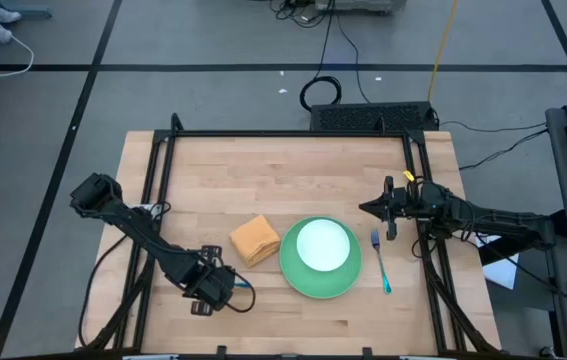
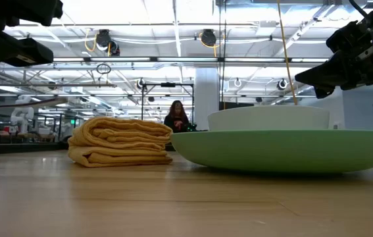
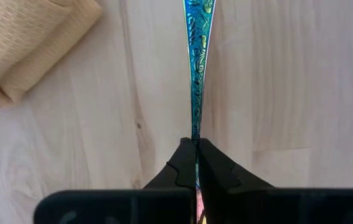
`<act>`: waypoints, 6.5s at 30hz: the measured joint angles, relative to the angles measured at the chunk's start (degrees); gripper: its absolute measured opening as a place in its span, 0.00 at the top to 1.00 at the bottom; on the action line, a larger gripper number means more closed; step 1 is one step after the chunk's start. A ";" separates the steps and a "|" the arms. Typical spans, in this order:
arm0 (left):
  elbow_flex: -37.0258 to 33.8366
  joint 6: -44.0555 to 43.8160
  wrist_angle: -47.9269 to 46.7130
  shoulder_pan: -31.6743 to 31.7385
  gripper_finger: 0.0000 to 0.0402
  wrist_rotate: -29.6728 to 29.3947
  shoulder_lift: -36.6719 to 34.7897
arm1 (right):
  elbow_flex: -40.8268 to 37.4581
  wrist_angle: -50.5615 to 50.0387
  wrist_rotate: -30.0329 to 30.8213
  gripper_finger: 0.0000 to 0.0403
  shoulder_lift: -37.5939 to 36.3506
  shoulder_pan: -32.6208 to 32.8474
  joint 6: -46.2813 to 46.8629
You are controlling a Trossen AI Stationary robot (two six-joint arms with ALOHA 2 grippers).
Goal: Set table place
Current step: Put the purple spoon into the white bowl
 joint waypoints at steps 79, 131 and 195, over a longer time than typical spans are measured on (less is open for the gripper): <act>0.11 23.18 3.36 4.04 1.00 -17.62 -25.46 | -0.01 0.02 0.01 1.00 0.01 -0.01 -0.16; -7.71 33.87 5.31 23.84 1.00 6.19 -39.60 | -0.01 1.11 -0.02 1.00 0.04 -0.02 0.24; -5.58 35.99 62.38 29.46 1.00 7.56 -4.72 | -0.02 1.09 0.00 1.00 0.22 0.00 0.04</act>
